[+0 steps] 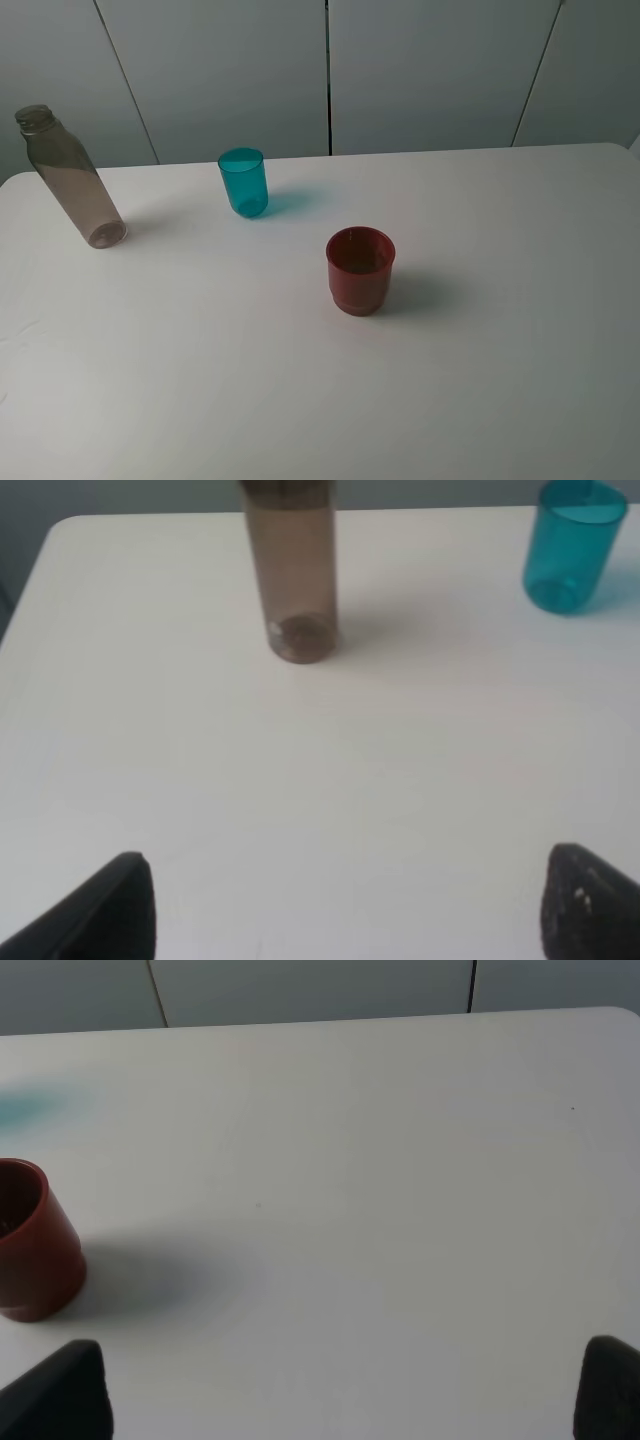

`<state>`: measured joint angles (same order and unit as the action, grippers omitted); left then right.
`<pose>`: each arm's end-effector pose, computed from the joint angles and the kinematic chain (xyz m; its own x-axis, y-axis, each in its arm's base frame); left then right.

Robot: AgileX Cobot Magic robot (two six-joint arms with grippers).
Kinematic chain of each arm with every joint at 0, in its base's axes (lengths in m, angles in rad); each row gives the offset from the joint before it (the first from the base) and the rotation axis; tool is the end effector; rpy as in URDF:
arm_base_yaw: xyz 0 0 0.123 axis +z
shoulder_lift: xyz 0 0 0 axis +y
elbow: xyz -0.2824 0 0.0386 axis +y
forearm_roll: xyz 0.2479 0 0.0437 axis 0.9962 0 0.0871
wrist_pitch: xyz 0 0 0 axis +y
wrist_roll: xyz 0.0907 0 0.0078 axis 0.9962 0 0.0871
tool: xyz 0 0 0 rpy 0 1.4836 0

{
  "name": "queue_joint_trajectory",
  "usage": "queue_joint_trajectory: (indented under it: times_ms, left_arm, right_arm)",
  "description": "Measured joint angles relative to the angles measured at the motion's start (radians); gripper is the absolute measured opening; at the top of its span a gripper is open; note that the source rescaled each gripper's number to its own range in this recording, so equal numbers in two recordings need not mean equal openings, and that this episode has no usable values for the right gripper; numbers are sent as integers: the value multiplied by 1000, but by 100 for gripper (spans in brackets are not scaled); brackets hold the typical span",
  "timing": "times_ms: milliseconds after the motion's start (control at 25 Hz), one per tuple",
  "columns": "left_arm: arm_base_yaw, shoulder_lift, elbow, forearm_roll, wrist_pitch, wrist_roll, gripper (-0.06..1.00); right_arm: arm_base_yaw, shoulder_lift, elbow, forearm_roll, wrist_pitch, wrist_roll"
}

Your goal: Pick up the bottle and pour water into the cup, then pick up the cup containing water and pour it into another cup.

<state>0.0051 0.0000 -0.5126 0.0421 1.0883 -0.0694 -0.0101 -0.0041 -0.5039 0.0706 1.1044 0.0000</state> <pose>-0.0075 0.0034 0.2785 -0.4665 -0.0522 -0.8830 -0.0613 0.9978 -0.0266 -0.0079 0.0058 0.2749 -0.4878 0.0366 -0.8722 -0.0295 0.9979 0.0584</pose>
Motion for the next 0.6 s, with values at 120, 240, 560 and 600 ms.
queue_joint_trajectory:
  times_ms: [120,240,560,600]
  left_arm:
    - [59,0,0,0,0,0,94]
    - [69,0,0,0,0,0,94]
    - [73,0,0,2,0,0,94]
    - [73,0,0,2,0,0,94]
  right_arm:
    - [0,0,0,0,0,0]
    - [0,0,0,0,0,0]
    - [0,0,0,0,0,-6]
    - [0,0,0,0,0,-6]
